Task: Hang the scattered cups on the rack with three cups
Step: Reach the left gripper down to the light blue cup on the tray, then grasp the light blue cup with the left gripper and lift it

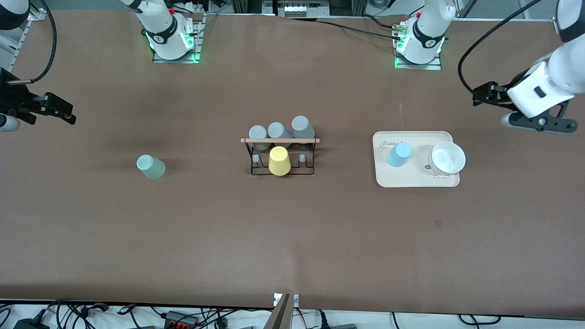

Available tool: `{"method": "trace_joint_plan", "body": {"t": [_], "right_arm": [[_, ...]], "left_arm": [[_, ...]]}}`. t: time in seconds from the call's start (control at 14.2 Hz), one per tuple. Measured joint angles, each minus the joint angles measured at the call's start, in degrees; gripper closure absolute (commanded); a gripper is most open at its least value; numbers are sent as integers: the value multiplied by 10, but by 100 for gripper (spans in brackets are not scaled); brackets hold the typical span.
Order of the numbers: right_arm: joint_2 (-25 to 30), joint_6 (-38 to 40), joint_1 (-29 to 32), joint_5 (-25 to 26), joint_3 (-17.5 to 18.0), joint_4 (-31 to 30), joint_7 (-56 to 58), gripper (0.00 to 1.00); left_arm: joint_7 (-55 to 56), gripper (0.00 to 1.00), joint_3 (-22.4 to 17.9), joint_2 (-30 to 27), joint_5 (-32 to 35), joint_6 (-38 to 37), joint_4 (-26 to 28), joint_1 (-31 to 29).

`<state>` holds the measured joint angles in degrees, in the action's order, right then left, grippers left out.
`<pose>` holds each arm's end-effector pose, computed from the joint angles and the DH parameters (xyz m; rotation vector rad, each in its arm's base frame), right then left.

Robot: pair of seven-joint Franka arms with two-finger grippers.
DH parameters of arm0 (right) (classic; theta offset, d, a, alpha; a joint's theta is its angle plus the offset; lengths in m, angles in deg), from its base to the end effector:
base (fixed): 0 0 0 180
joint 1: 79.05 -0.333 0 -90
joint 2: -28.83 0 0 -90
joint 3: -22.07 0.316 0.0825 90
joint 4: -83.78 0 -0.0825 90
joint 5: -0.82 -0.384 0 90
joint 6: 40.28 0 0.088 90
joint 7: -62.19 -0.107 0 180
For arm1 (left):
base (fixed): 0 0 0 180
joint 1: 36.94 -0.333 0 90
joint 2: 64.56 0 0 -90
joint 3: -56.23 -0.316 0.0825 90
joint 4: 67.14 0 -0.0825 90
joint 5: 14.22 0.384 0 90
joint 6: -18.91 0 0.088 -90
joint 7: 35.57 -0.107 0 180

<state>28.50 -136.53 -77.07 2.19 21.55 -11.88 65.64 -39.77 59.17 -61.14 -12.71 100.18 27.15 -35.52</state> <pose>0.5627 -0.0269 0.5839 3.1174 0.0298 0.0051 0.5456 -0.0377 0.5463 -3.0773 0.2305 0.4456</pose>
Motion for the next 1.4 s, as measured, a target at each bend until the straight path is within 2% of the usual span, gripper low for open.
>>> {"method": "trace_joint_plan", "body": {"t": [0.21, 0.49, 0.98, 1.12, 1.4], "right_arm": [[0, 0, 0, 0, 0, 0, 0, 0], [0, 0, 0, 0, 0, 0, 0, 0], [0, 0, 0, 0, 0, 0, 0, 0], [0, 0, 0, 0, 0, 0, 0, 0], [0, 0, 0, 0, 1, 0, 0, 0]], "left_arm": [[29, 0, 34, 25, -1, 85, 37, 3], [125, 0, 98, 31, -1, 239, 148, 8], [170, 0, 102, 31, 19, 512, 335, 2], [174, 0, 103, 36, 19, 562, 363, 3], [175, 0, 103, 66, 19, 611, 381, 3]]}}
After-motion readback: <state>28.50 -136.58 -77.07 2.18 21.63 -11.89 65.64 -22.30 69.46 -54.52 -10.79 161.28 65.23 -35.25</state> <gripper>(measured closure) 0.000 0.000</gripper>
